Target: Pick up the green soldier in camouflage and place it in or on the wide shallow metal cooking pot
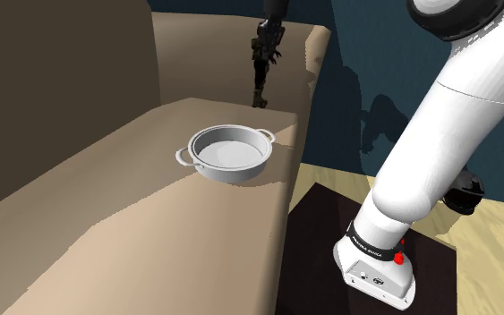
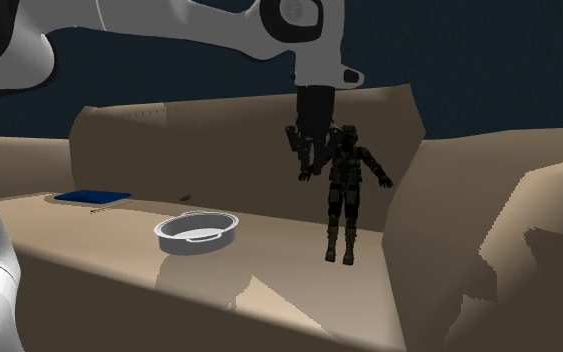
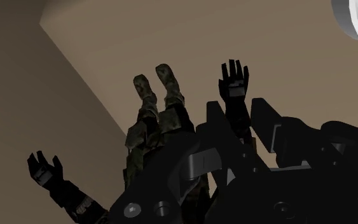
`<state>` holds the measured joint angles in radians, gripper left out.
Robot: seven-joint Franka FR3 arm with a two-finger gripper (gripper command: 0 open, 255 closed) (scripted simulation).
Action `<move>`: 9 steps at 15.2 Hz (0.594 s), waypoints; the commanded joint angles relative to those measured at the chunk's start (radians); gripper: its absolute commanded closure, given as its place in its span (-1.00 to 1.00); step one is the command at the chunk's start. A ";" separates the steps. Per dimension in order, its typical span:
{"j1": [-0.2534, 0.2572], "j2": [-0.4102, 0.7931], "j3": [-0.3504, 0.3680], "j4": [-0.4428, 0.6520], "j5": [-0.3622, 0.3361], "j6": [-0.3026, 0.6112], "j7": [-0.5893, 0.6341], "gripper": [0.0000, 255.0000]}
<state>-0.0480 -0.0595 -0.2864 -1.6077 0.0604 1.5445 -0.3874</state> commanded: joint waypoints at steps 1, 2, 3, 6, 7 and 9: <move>-0.001 0.010 -0.002 0.037 0.003 -0.027 -0.001 1.00; -0.001 0.015 -0.002 0.057 0.004 -0.041 -0.001 1.00; -0.002 0.021 -0.003 0.077 0.006 -0.056 -0.001 1.00; -0.004 0.039 -0.005 0.140 0.011 -0.102 -0.002 1.00; -0.005 0.046 -0.006 0.162 0.014 -0.118 -0.003 1.00; -0.007 0.061 -0.009 0.208 0.018 -0.150 -0.004 1.00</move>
<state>-0.0541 -0.0049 -0.2944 -1.4233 0.0767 1.4117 -0.3916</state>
